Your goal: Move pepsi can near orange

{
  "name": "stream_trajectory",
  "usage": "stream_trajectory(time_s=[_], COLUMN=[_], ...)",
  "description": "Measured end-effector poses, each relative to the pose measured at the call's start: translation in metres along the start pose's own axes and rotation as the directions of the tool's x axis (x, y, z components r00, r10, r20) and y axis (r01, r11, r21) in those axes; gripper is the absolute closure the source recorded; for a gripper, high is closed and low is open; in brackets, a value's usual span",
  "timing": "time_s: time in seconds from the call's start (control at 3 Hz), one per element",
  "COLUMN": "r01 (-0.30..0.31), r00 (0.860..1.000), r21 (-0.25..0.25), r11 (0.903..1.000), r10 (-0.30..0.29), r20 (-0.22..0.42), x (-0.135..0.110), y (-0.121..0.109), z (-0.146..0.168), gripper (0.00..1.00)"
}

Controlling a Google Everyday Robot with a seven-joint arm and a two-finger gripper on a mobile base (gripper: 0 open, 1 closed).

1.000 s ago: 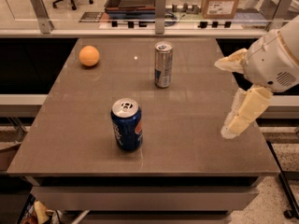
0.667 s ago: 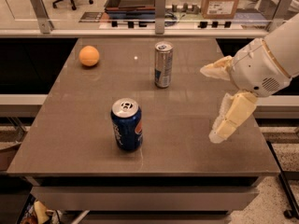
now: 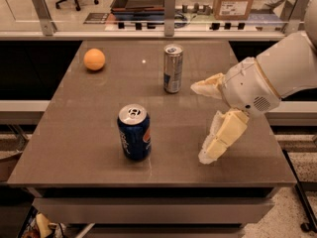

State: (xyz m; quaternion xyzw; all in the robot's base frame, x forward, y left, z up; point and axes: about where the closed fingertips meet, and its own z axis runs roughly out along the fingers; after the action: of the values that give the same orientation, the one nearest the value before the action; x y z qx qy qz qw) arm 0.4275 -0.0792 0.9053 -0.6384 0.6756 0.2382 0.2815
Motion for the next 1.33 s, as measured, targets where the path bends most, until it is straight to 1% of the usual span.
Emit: stream_trajectory(time_s=[0.33,0.67,1.0,1.33], r01=[0.000,0.010,0.038,0.051], r00=[1.000,0.998,0.989,0.971], r21=[0.000,0.004,0.009,0.012], r11=[1.0000,0.9999,0.9992,0.9986], r10=[0.000,-0.010,-0.039,-0.052], r20=[0.001,0.056,0.141,0.234], x=[0.000,0.001,-0.006,-0.016], y=[0.000,-0.007,-0.017,-0.025], z=[0.000,0.009,0.022,0.036], gripper=[0.00,0.00,0.00,0.00])
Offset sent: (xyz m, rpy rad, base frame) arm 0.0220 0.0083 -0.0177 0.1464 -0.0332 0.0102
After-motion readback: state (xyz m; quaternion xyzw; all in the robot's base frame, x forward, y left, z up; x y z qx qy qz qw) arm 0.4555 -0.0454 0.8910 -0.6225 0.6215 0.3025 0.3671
